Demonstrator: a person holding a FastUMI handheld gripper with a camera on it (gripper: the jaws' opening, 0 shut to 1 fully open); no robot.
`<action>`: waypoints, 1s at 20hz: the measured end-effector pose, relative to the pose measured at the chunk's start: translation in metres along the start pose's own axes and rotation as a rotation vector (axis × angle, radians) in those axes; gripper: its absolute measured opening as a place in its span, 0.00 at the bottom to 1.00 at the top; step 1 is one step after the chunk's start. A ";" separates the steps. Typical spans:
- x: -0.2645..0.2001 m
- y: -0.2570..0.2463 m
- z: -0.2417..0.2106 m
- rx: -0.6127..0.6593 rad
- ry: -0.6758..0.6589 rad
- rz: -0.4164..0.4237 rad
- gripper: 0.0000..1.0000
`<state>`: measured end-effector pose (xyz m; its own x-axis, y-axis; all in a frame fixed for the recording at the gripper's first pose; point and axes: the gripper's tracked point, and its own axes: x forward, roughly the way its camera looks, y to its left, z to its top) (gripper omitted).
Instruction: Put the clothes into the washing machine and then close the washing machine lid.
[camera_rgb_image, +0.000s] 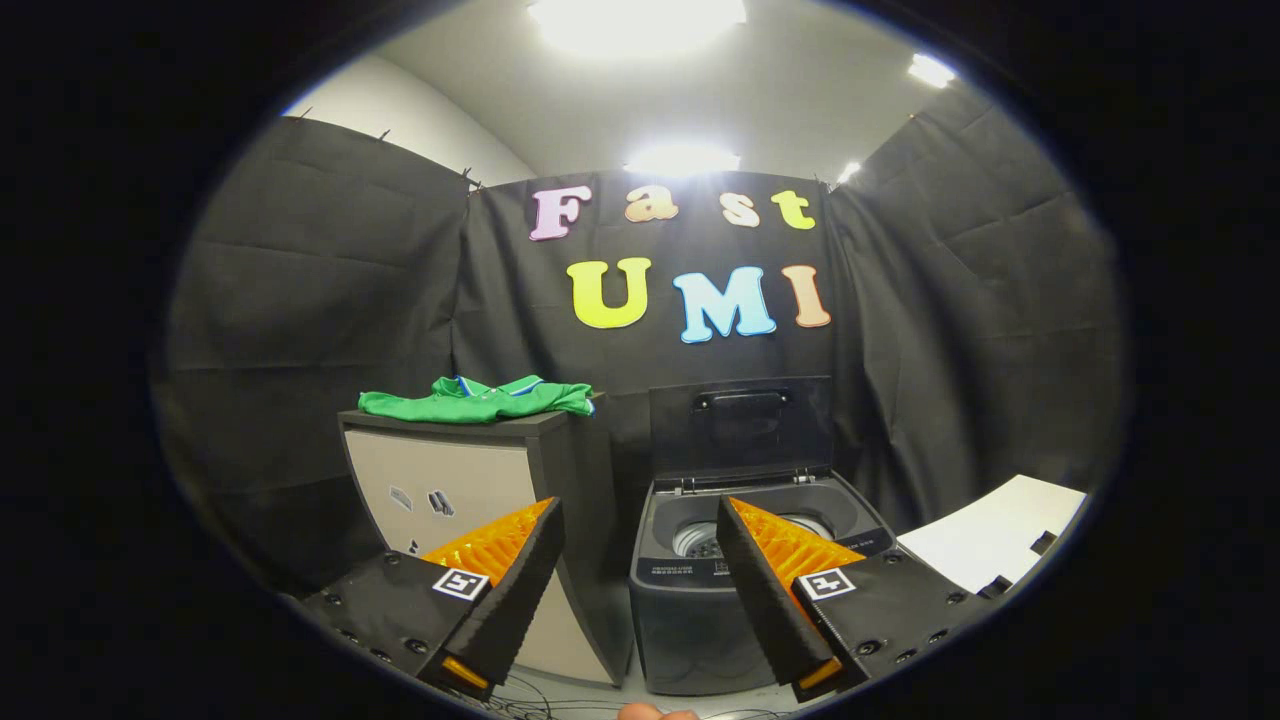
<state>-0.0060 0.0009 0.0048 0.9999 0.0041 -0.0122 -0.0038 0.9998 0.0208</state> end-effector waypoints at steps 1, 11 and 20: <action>0.000 0.000 0.001 0.001 -0.001 -0.002 0.96; 0.002 0.003 0.004 0.040 0.010 0.011 0.96; 0.024 0.016 0.016 -0.001 0.035 0.067 0.96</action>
<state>0.0183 0.0168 0.0206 0.9963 0.0721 -0.0462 -0.0711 0.9972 0.0218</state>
